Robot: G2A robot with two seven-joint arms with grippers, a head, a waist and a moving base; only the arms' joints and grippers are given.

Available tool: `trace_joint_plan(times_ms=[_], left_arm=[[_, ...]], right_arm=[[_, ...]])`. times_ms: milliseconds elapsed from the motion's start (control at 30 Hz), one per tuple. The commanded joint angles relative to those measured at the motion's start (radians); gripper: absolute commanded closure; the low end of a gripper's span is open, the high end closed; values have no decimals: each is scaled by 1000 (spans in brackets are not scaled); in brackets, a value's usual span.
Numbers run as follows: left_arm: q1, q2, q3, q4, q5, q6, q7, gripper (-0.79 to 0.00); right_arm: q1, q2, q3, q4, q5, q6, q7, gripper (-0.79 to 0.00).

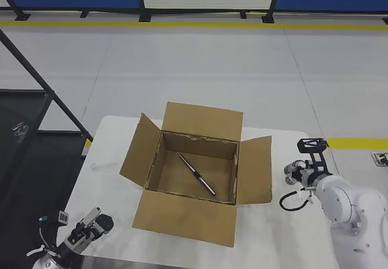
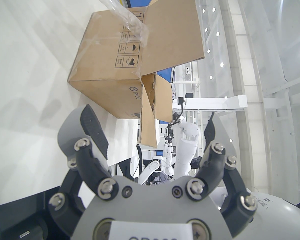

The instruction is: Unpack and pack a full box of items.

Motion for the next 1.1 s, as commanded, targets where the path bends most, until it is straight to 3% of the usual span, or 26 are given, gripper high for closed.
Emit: trace_joint_plan(times_ms=[0, 167, 300, 667, 1067], left_arm=[[0, 0, 0, 0, 0, 0, 0, -785], [0, 0, 0, 0, 0, 0, 0, -785], [0, 0, 0, 0, 0, 0, 0, -785], [0, 0, 0, 0, 0, 0, 0, -785], [0, 0, 0, 0, 0, 0, 0, -785]], right_arm=[[19, 2, -7, -85, -67, 18, -3, 0], [138, -2, -90, -175, -110, 24, -17, 0], [259, -15, -224, -139, -39, -42, -34, 0], [562, -100, -662, 331, 178, -185, -61, 0], [617, -164, -823, 658, 223, -179, -119, 0]])
